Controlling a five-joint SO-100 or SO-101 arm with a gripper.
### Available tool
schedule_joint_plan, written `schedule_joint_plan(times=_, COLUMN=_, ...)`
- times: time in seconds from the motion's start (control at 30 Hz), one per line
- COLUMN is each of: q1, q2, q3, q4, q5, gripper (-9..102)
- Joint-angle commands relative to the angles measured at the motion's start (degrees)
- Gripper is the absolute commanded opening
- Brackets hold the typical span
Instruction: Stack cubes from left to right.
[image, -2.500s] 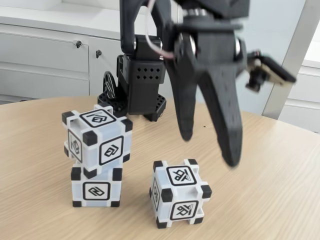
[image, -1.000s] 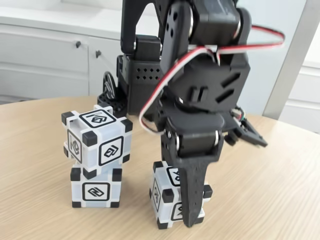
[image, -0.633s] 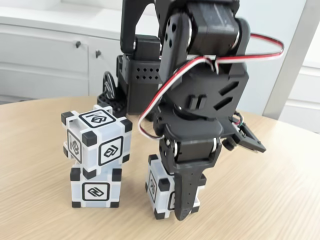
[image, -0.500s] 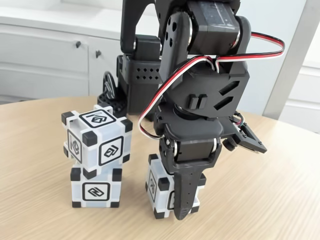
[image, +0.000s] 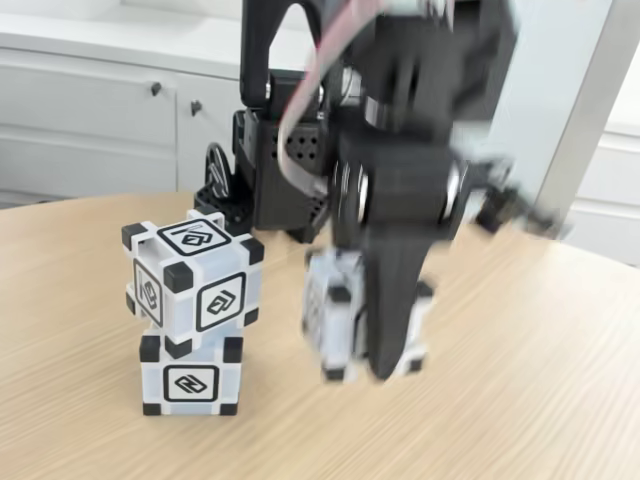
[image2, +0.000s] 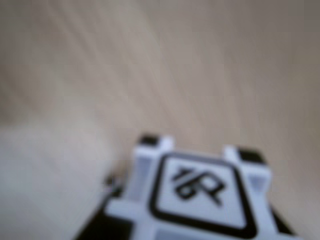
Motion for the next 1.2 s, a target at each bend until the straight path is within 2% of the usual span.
schedule_joint_plan(times=0.0, q1=0.62, q2=8.61, q3=-9.67, q4=1.85, q5=3.08, gripper=16)
schedule_joint_plan(times=0.3, q1=0.53, q2=10.72, q3=-27.60, q4=18.19, q5=1.05, gripper=17)
schedule_joint_plan(times=0.47, q1=1.85, q2=11.51, q3=-29.09, q4=17.84, q5=-1.41, gripper=17)
schedule_joint_plan(times=0.83, q1=18.02, q2=10.37, q3=-28.65, q4=17.75, q5=-10.99, gripper=16)
schedule_joint_plan(times=1.17, q1=23.12, q2=11.16, q3=-22.41, q4=17.75, q5=-16.96, gripper=16)
